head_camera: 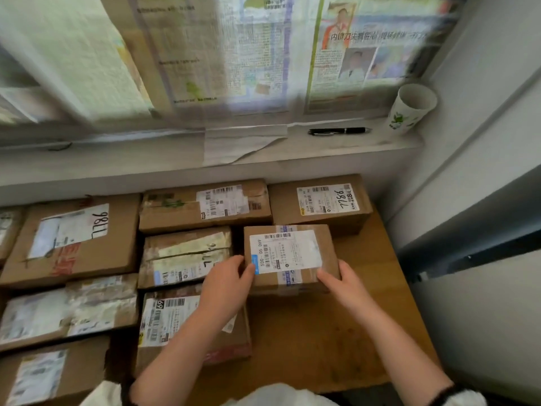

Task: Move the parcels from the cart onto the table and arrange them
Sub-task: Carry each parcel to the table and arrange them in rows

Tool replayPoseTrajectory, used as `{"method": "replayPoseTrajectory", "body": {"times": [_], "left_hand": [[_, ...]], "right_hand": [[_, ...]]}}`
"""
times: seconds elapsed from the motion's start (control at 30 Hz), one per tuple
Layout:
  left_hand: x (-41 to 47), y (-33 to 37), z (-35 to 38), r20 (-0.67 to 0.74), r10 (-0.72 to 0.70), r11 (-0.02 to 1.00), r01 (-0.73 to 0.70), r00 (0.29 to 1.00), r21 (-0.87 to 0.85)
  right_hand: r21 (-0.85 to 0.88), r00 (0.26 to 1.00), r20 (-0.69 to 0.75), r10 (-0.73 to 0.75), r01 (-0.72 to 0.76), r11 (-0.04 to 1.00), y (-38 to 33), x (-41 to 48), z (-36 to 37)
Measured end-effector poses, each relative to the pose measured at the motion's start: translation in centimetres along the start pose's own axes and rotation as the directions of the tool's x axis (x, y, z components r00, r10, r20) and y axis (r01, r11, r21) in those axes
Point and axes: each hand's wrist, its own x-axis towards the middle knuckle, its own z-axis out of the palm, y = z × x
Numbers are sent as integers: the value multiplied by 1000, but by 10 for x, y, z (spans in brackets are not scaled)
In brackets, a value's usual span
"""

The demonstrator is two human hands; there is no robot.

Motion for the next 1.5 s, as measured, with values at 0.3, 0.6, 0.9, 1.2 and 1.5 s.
{"method": "replayPoseTrajectory", "body": {"times": [0.3, 0.6, 0.9, 1.2, 1.5], "left_hand": [[5, -11, 25, -149, 17, 987, 7, 989, 160], [3, -4, 35, -152, 61, 879, 19, 987, 476], [2, -10, 37, -212, 101, 881, 11, 972, 472], [-22, -6, 22, -315, 100, 989, -60, 944, 132], [-61, -39, -32, -440, 73, 924, 105, 895, 368]], "right_hand": [[-88, 993, 117, -4, 14, 996, 8, 14, -5], [-108, 995, 88, -39, 48, 993, 19, 25, 2], [-138, 996, 78, -44, 54, 989, 20, 25, 2], [-159, 997, -37, -62, 55, 986, 12, 12, 6], [-487, 860, 52, -507, 465, 739, -41, 5, 2]]}}
